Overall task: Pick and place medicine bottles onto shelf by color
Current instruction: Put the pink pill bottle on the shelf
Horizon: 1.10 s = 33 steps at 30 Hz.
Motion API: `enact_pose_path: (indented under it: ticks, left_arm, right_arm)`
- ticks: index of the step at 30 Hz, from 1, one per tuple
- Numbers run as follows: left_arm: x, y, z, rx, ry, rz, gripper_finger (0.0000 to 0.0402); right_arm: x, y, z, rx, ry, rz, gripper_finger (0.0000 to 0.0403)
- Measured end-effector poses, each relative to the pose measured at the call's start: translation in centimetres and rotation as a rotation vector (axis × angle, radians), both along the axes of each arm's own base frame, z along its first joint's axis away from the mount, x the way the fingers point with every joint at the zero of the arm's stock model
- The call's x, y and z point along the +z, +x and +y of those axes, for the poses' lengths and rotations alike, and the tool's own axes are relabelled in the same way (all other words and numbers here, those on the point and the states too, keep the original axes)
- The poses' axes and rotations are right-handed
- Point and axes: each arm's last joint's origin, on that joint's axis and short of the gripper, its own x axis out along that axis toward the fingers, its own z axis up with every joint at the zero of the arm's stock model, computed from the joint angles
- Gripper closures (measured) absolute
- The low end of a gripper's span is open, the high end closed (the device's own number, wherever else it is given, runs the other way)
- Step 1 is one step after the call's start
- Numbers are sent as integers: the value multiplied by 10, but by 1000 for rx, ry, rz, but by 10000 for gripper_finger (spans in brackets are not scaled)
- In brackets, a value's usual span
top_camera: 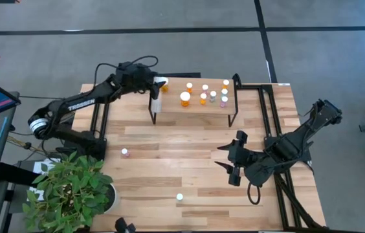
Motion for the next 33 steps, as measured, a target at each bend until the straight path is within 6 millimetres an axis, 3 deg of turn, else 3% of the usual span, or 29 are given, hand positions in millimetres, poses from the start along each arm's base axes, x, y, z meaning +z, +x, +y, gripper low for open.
enact_pose_path:
  ticks: [7,15,19,23,29,31,33]
  left_arm:
    - [34,-26,-27,-40,11,-73,97]
    - [38,-63,-94,-189,-65,166,97]
    - [41,-87,-129,-238,-49,159,97]
    - [30,-115,-154,-285,-62,120,97]
    - [-12,-146,-173,-369,-142,231,97]
    - [-3,-146,-177,-446,-123,123,97]
    - [-6,-149,-181,-495,-131,140,97]
  right_arm:
    - [0,-1,1,4,1,0,143]
    - [-8,-2,4,14,-8,13,143]
    - [-12,-1,4,9,-5,16,143]
    - [-12,-1,4,4,4,9,143]
    - [-12,-1,4,2,2,8,143]
    - [-12,-1,4,2,3,8,143]
    - [-11,0,3,-3,3,7,143]
